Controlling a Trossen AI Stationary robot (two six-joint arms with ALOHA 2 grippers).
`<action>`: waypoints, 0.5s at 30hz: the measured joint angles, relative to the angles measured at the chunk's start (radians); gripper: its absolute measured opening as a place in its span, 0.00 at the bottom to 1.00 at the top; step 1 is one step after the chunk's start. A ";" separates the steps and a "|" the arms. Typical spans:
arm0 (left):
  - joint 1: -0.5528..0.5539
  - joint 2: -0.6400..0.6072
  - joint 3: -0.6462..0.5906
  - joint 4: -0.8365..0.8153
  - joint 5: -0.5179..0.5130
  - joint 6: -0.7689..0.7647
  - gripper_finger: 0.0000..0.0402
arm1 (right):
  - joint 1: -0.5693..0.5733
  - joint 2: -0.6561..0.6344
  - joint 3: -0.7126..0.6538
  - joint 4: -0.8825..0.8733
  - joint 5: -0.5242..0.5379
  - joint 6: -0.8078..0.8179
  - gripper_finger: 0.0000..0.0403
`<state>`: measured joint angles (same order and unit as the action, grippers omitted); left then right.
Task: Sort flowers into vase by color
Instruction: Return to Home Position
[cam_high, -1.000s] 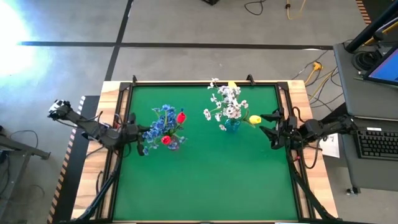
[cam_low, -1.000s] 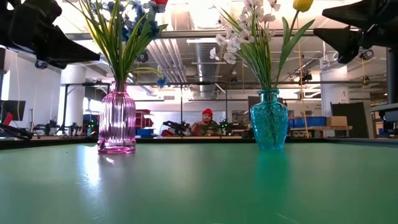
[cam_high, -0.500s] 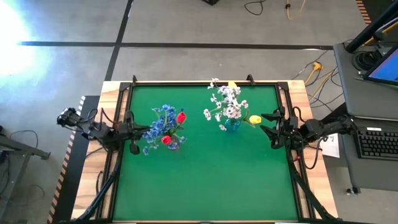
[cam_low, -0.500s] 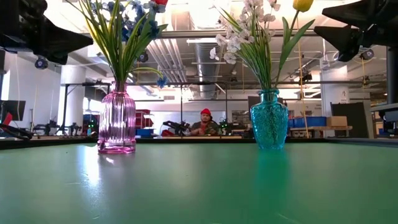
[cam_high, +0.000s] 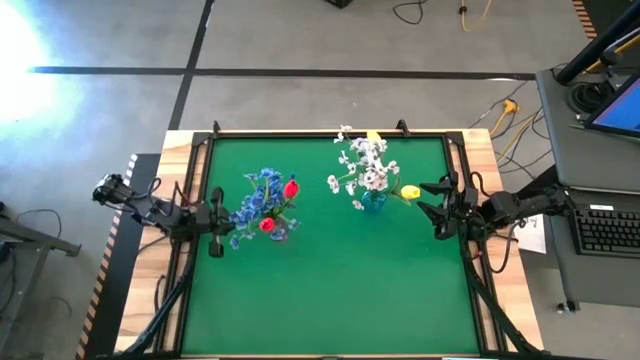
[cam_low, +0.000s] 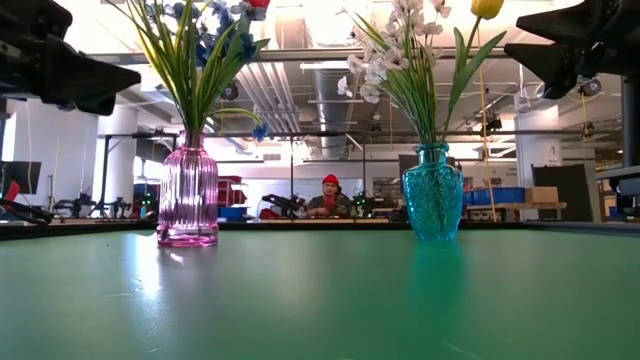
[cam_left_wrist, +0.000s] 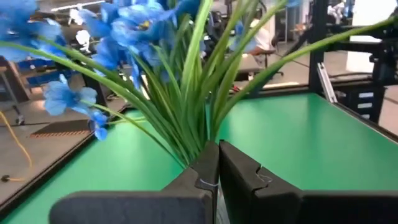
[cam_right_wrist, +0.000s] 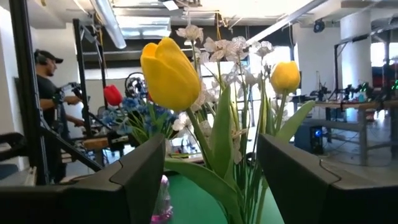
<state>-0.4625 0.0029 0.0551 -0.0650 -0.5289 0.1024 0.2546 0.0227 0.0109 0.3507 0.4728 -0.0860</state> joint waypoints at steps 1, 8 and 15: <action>0.000 0.003 0.000 0.002 -0.002 -0.007 0.00 | 0.000 0.000 0.000 0.000 0.000 -0.010 0.62; 0.000 0.015 0.000 0.000 -0.034 -0.127 0.00 | 0.000 0.000 0.000 0.001 0.000 -0.011 0.62; 0.000 0.042 0.000 0.002 -0.072 -0.301 0.00 | 0.000 0.000 0.000 -0.001 0.000 0.033 0.62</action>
<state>-0.4625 0.0446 0.0547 -0.0631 -0.6014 -0.1988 0.2546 0.0227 0.0109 0.3496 0.4725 -0.0528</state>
